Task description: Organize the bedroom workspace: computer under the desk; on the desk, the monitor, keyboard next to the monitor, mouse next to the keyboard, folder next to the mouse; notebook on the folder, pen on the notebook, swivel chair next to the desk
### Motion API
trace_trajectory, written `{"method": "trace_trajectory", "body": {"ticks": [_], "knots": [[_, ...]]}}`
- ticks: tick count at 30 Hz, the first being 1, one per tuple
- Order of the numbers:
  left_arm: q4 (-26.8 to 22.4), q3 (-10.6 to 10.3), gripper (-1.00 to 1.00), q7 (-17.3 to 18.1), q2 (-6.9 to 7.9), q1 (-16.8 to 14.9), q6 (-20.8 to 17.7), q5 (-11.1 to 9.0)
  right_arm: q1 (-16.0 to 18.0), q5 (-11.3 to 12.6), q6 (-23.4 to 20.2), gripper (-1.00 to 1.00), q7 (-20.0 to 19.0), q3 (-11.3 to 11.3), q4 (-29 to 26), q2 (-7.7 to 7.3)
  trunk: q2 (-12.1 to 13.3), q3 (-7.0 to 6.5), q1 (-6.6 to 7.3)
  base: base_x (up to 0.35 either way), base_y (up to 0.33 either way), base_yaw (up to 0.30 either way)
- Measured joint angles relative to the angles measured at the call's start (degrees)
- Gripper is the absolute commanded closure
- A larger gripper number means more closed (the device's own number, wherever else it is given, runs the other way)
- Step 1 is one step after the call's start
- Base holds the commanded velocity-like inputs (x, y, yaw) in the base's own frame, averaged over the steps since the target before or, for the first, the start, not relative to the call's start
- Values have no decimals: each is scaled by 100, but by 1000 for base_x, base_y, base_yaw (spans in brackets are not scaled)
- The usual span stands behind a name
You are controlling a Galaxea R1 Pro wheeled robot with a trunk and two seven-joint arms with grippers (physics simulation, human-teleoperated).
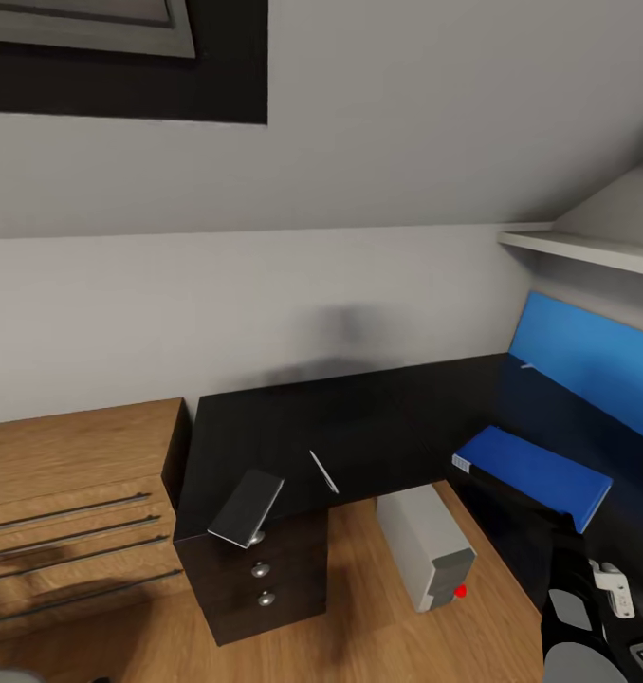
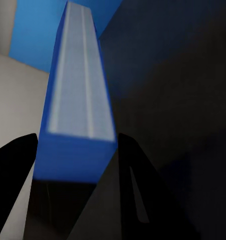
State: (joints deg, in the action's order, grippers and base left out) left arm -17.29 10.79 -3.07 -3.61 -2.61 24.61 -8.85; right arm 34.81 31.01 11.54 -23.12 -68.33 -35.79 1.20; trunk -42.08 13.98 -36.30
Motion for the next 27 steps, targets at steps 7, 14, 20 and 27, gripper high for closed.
{"method": "trace_trajectory", "body": {"ticks": [7,14,20,27], "knots": [[2,0,-100,0,0,0,0,0,1,0,5,100,0,3,2,0,0,20,0,0,0,-7],[3,0,-100,1,0,0,0,0,0,0,13,100,0,3,2,0,0,45,0,0,0,-38],[4,0,-100,3,0,-1,2,1,-1,0,14,100,0,3,1,0,0,86,0,0,0,-141],[2,0,-100,0,0,-1,8,0,0,0,1,100,3,8,2,0,0,135,0,0,0,-126]]}}
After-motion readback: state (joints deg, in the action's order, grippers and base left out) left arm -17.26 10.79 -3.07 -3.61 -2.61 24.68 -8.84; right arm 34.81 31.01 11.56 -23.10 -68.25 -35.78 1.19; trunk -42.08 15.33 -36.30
